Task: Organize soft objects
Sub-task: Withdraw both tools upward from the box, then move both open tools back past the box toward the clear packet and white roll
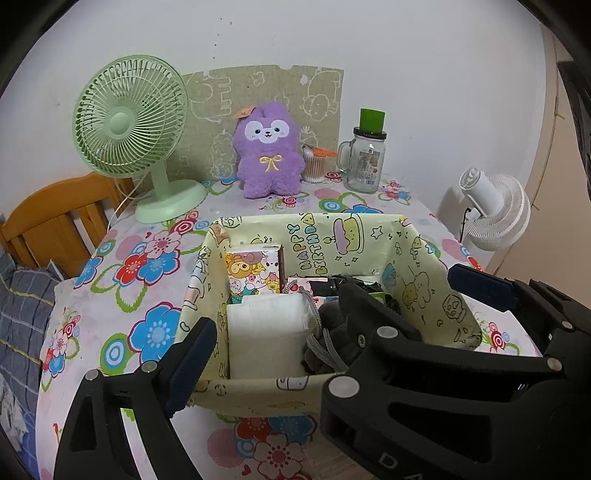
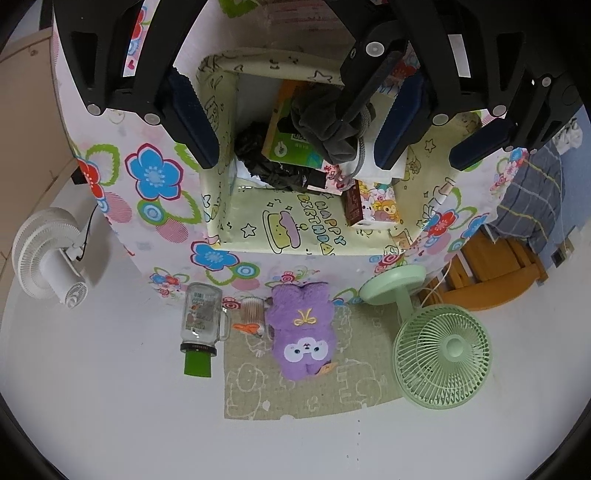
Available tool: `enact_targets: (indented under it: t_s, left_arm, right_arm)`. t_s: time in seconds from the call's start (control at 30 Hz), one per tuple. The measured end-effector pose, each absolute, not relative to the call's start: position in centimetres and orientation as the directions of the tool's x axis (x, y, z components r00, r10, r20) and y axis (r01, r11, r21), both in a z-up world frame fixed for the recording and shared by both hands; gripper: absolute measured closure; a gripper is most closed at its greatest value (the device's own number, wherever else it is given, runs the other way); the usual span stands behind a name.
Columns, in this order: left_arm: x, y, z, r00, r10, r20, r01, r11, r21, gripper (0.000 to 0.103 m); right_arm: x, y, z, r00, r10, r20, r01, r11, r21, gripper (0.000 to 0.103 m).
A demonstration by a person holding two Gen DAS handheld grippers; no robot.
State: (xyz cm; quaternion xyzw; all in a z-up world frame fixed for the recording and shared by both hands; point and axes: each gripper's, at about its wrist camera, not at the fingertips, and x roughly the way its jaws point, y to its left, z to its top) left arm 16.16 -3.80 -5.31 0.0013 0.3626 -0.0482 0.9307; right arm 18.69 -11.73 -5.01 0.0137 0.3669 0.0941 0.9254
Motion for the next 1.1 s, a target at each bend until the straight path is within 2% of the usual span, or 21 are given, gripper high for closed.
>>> enact_targets:
  t_s: [1.1]
  left_arm:
    - [11.0,-4.4,-2.1,0.797,-0.085,-0.598,0.09,0.996,-0.023,0.01]
  right_arm:
    - [12.8,-12.5,-1.6,0.778,0.146,-0.612,-0.126,0.989,0.076,0.013]
